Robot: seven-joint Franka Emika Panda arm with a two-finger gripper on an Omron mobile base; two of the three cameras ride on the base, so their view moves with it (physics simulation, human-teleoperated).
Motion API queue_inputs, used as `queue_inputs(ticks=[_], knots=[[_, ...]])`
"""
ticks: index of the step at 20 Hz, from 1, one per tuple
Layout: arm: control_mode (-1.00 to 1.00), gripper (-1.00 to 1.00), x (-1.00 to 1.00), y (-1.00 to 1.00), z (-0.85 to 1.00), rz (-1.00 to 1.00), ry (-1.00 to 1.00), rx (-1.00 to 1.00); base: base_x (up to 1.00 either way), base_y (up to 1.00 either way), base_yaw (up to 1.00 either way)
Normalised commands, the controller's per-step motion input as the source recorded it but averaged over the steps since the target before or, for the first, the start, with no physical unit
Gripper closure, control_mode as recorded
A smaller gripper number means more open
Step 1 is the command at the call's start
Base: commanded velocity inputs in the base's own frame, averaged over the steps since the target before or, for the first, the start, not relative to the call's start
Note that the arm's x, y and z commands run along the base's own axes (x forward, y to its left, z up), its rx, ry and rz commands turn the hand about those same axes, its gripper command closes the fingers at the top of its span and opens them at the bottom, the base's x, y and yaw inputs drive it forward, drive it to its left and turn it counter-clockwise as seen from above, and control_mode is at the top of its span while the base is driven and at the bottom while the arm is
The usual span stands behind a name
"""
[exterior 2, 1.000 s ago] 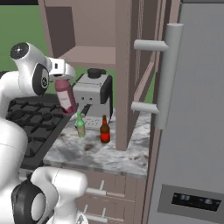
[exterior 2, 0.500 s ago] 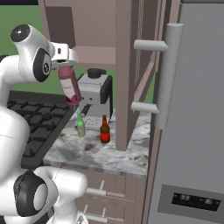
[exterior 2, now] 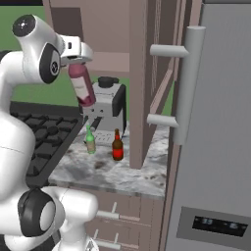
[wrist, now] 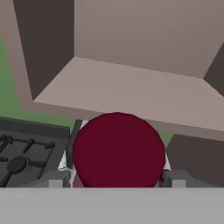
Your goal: Sort all alcoholic drinks to one cabinet, and non-alcoholic drinks to the other.
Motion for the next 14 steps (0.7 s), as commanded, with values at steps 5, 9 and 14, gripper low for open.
queue_inputs(ticks=[5,9,14], knots=[[-1.0,1.0,0.0,-0.13,0.32,0.0,-0.12,0.0,0.0,0.0,0.0],[-1.0,1.0,0.0,-0.1,0.34,-0.01,-0.11,0.0,0.0,0.0,0.0],[-1.0,1.0,0.0,-0.06,0.33,-0.01,-0.13,0.0,0.0,0.0,0.0]])
